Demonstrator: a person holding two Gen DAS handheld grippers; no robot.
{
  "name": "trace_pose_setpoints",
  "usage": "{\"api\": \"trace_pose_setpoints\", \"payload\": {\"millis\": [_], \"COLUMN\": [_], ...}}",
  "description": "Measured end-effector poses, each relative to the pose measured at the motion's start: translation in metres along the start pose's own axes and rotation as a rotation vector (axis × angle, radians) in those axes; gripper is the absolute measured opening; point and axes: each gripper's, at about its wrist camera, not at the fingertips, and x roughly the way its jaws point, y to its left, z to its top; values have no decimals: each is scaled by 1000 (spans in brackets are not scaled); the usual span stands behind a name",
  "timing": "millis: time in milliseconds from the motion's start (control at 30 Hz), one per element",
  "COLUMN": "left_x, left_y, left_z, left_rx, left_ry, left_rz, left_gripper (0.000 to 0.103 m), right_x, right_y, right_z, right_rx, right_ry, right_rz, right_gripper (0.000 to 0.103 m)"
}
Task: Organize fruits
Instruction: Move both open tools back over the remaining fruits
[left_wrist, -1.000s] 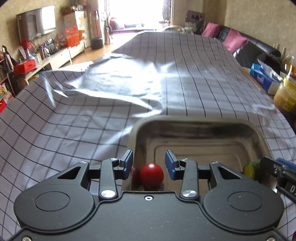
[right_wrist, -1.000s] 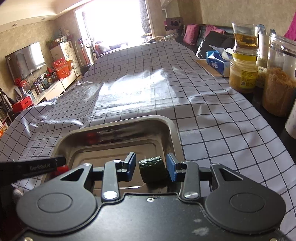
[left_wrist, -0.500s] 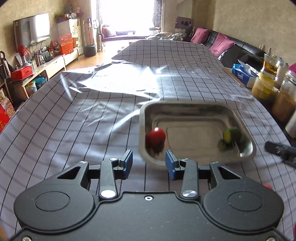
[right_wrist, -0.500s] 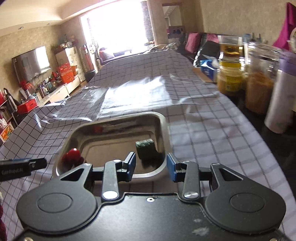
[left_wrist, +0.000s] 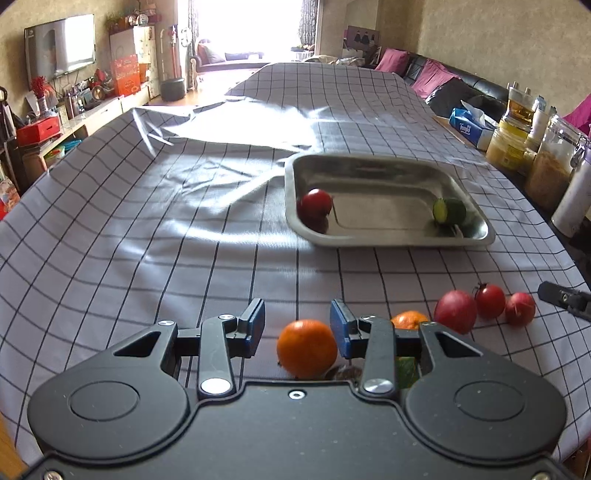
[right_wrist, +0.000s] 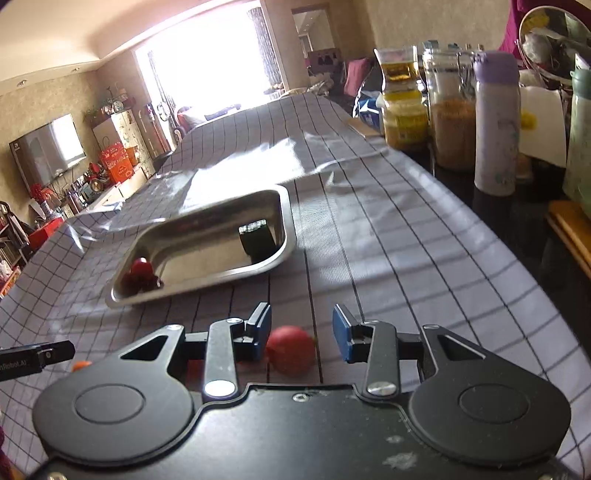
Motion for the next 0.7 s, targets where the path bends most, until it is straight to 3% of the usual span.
{"api": "trace_pose_setpoints", "payload": {"millis": [467, 700], "left_x": [-10, -1], "left_y": [1, -1], "left_z": [-27, -29], "left_rx": [13, 20], "left_ry": [-29, -7], "left_rz": [10, 5], "left_gripper": [49, 49], "right_x": [-13, -7], "right_y": [15, 22], "right_z": [-35, -41], "right_rx": [-107, -144], "right_ry": [-18, -23], "right_rz": [7, -7], "right_gripper": [40, 40]}}
